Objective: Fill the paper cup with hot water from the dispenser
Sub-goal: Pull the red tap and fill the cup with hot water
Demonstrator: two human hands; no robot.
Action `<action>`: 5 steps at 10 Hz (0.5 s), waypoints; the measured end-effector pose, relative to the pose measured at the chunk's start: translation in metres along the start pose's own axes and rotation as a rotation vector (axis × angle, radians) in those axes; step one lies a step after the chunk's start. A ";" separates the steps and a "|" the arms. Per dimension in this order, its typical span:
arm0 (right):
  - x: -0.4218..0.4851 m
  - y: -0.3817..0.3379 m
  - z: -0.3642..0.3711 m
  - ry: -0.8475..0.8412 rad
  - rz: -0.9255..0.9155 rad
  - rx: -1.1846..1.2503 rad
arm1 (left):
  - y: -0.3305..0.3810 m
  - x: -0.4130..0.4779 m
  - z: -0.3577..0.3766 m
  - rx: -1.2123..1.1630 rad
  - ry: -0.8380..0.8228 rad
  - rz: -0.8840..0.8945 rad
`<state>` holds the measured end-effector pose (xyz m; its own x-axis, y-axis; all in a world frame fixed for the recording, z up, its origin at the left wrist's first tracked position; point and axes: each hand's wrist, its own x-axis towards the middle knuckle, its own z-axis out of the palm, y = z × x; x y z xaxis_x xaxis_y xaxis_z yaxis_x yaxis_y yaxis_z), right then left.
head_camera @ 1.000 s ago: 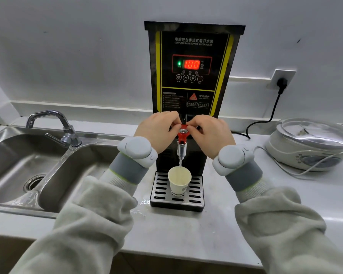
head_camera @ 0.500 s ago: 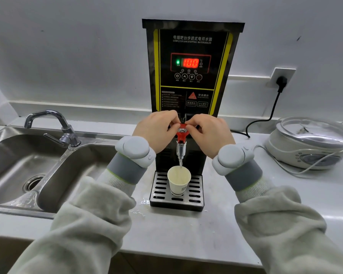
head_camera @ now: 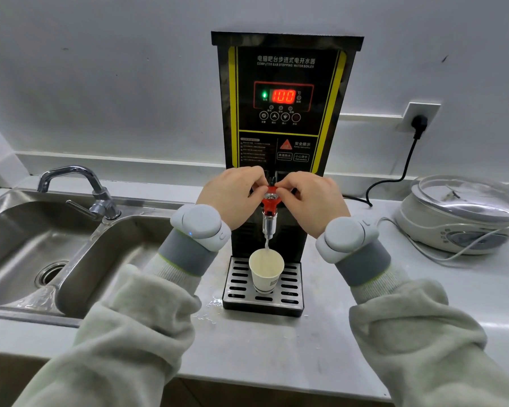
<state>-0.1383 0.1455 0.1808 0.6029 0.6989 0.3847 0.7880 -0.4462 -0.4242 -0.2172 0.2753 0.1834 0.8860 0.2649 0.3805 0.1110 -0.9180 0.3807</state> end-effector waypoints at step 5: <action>0.000 0.000 0.000 -0.007 0.002 0.002 | 0.000 0.000 0.000 0.012 0.004 0.011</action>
<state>-0.1382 0.1453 0.1806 0.6039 0.7019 0.3777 0.7862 -0.4468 -0.4269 -0.2177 0.2755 0.1835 0.8853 0.2557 0.3885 0.1062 -0.9244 0.3664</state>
